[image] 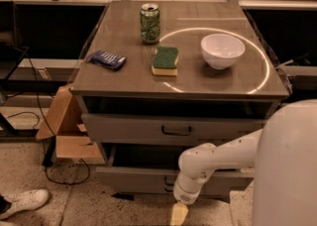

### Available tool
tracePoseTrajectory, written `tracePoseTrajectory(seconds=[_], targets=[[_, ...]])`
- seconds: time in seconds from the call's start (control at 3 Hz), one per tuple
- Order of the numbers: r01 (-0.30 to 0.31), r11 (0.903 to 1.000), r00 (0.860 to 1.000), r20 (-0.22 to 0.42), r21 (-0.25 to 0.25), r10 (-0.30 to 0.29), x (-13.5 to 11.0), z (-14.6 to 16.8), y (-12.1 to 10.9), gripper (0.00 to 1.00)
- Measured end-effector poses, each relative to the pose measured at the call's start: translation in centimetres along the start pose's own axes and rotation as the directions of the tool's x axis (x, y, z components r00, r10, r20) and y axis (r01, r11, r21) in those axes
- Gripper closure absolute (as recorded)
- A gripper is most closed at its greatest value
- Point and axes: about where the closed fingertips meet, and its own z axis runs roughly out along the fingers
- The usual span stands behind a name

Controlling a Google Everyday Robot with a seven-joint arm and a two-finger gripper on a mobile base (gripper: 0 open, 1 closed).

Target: Open middle drawer

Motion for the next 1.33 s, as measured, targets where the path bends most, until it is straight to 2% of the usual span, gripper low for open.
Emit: tracePoseTrajectory(seconds=[0.67, 1.0, 1.33], targets=[[0.001, 0.9999, 1.0, -0.009, -0.016, -0.001, 0.1, 0.2, 0.4, 0.0], [0.043, 0.9977, 0.998, 0.043, -0.051, -0.041, 1.3, -1.1, 2.6, 0.0], [0.043, 0.9977, 0.998, 0.043, -0.052, -0.041, 1.3, -1.1, 2.6, 0.0]])
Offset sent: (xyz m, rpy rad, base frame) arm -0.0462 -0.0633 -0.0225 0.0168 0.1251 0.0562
